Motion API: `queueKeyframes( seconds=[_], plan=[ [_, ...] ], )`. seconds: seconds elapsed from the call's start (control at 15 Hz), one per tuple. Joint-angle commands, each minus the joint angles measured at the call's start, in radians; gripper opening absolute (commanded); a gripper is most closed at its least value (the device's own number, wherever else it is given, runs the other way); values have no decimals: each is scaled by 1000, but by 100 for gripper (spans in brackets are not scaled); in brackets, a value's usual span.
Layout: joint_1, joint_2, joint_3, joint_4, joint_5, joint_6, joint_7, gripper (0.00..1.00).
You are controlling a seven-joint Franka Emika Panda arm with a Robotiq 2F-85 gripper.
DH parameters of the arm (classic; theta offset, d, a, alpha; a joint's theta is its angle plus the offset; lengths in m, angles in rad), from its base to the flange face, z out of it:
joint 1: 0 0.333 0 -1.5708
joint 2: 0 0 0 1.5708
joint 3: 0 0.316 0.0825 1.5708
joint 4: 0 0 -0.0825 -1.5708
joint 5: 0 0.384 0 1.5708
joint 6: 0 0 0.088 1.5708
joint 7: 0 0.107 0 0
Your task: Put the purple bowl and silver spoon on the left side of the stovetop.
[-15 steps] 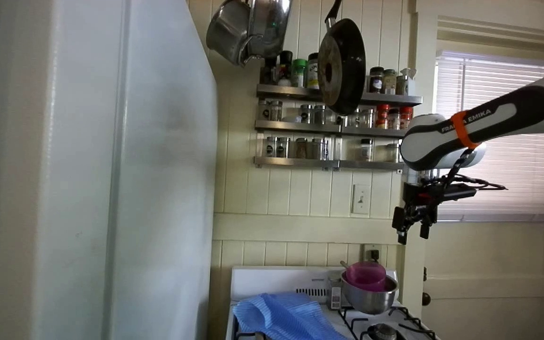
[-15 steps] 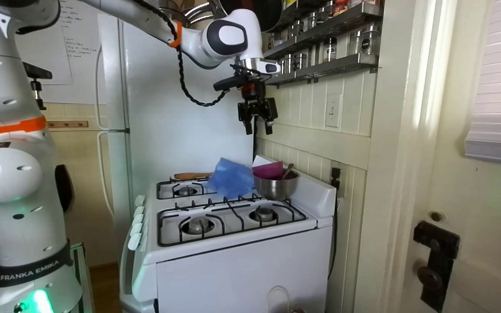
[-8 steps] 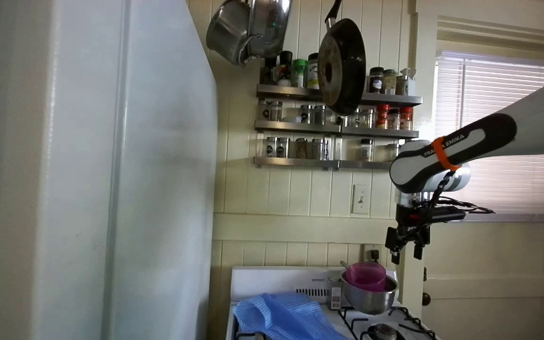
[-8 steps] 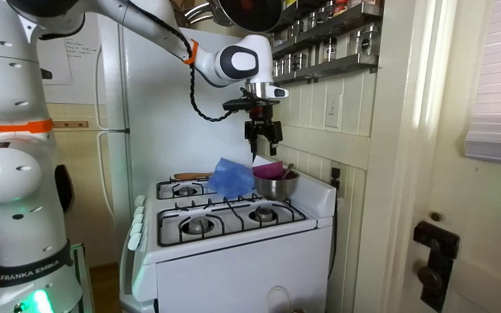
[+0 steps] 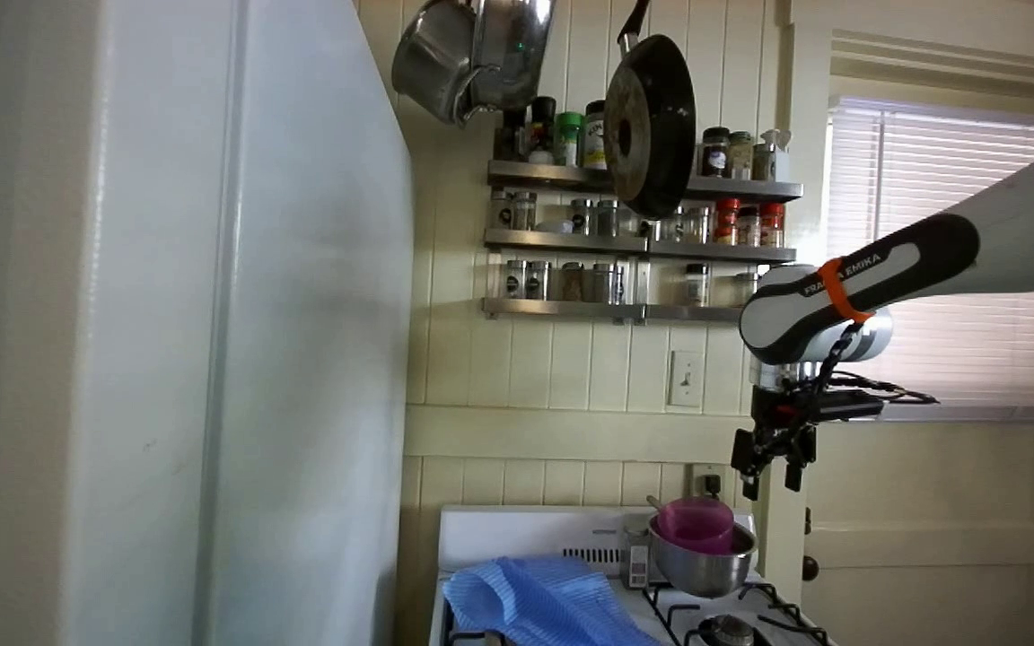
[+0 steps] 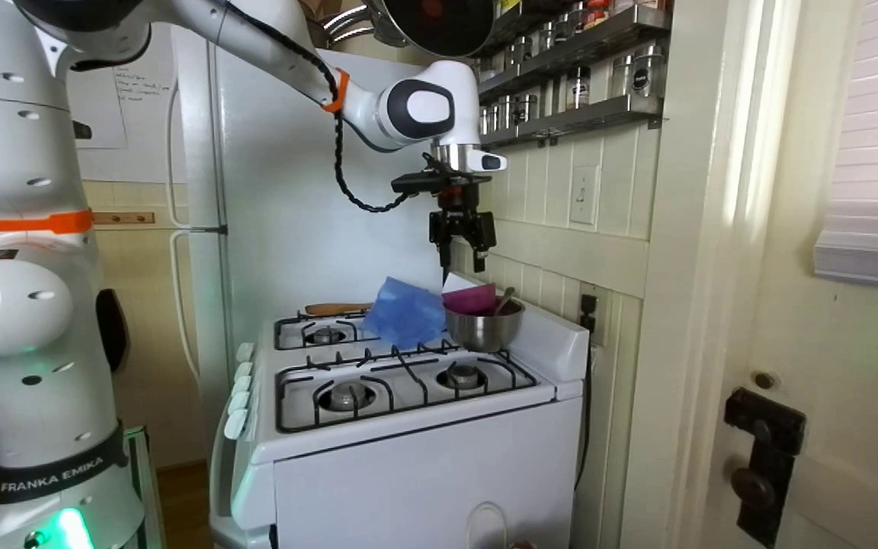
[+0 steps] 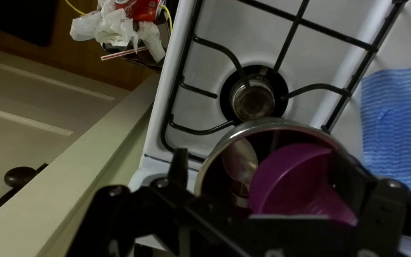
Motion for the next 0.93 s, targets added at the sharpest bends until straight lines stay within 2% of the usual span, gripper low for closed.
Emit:
queueKeyframes(
  seconds=[0.0,0.87],
  plan=[
    [-5,0,5,2,0,-3,0,100],
    [-4,18,5,-7,34,45,-11,100]
  ],
)
